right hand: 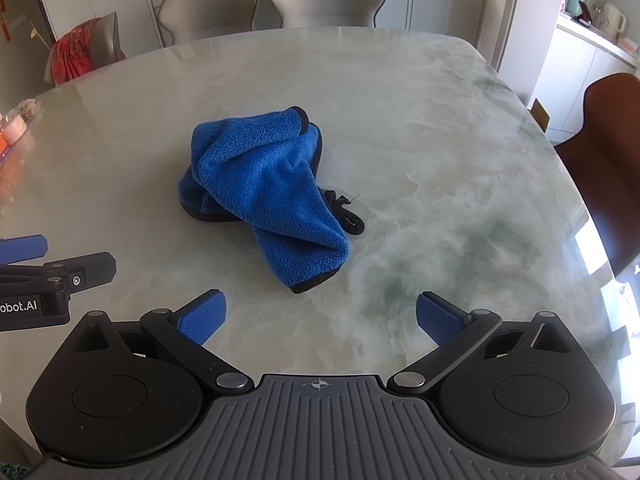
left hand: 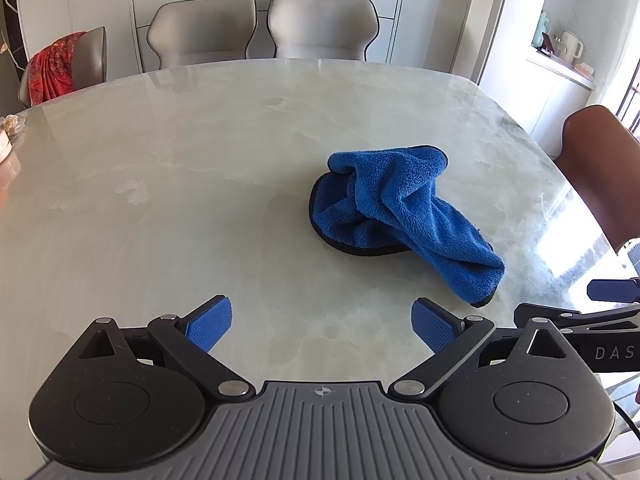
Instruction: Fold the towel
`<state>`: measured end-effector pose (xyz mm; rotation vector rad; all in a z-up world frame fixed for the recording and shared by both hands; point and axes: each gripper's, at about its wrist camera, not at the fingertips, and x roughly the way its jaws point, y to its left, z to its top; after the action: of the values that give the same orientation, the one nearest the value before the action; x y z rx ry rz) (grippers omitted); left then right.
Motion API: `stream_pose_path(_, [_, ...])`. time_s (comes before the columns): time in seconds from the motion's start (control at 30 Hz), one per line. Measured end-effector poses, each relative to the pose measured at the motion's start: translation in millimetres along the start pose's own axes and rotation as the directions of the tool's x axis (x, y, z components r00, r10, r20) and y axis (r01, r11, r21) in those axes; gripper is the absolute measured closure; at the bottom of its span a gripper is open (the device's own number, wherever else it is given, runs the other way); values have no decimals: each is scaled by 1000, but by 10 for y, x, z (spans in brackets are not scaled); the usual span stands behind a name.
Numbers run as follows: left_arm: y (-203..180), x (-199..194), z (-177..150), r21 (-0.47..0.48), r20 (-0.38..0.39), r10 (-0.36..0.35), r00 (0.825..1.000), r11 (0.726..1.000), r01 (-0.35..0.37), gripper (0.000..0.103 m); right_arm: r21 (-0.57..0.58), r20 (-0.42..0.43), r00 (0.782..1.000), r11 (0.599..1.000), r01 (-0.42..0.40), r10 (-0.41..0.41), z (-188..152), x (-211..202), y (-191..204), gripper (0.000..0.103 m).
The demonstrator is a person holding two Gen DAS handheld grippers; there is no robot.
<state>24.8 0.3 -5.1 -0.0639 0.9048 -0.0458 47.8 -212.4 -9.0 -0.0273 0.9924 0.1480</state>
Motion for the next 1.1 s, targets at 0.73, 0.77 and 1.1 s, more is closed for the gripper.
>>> stream_pose_path(0.73, [249,396,648,13,23,-59,998,998,59,4,72,63,990,989,-130,125,432,384,-301,21])
stream_pose_path(0.77, [264,428,700,16,27,-69,997,998,68,4,79,65,989,987,-138,133,458,417,-335,28])
stream_pose_path(1.1, [265,935,1311,127,11,-183,983,975,181,4,131,72,980,973,-192,184,678,745,-620,36])
